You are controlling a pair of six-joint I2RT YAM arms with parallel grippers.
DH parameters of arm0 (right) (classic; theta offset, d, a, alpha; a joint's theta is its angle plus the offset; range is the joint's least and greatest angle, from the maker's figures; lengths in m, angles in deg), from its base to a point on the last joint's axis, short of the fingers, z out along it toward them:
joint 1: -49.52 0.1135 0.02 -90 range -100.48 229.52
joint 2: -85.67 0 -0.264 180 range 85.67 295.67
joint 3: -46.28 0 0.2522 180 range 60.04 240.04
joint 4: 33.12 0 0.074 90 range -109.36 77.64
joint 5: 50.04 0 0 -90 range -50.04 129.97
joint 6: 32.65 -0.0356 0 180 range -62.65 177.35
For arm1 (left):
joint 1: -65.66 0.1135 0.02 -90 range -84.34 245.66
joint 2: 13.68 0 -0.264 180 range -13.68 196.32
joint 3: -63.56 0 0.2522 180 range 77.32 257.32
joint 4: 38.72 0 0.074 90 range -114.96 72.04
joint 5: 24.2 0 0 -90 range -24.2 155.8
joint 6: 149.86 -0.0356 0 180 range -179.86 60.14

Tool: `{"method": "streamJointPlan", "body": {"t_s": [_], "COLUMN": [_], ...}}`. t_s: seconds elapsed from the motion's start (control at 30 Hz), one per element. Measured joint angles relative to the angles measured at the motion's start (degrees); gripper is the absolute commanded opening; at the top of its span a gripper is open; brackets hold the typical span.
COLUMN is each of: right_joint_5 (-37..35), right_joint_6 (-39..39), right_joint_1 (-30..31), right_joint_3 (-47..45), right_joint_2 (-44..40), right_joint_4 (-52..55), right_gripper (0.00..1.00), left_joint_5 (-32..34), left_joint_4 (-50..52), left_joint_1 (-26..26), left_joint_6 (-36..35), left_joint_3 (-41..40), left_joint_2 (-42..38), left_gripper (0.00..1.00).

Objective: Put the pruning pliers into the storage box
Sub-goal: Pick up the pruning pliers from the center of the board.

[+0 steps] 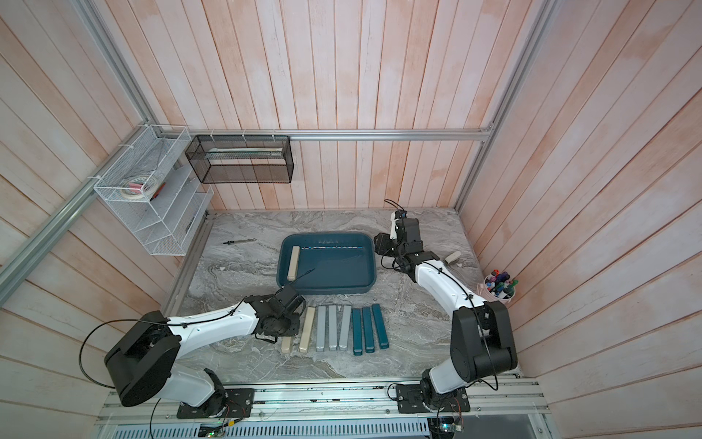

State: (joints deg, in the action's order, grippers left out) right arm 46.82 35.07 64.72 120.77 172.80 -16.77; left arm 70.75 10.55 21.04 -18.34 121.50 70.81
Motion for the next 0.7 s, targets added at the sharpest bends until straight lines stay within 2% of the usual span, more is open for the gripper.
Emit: {"method": "streamJointPlan", "body": {"t_s": [0.13, 0.23, 0.47, 0.7], "right_joint_5": [0.7, 0.9, 1.6, 2.1], "right_joint_6": [-0.2, -0.2, -0.2, -0.6], "right_joint_1": [0.0, 0.0, 0.0, 0.0], "right_joint_3": [0.0, 0.0, 0.8, 0.9], "right_joint_2": [0.3, 0.3, 1.4, 1.6], "right_joint_4": [0.0, 0.0, 0.1, 0.1], "right_gripper": [0.56, 0.55, 0.55, 0.55], "left_joint_5": [0.0, 0.0, 1.1, 2.2], "left_joint_4": [7.2, 12.3, 18.2, 19.0], "left_joint_1": [0.9, 2.6, 6.6, 11.2], "left_joint_6": [-0.7, -1.6, -4.0, -7.8], "left_joint_3": [5.8, 13.4, 28.0, 39.0], "left_joint_2": [-1.2, -1.9, -1.8, 5.6], "left_gripper": [0.26, 0.25, 0.25, 0.24]}}
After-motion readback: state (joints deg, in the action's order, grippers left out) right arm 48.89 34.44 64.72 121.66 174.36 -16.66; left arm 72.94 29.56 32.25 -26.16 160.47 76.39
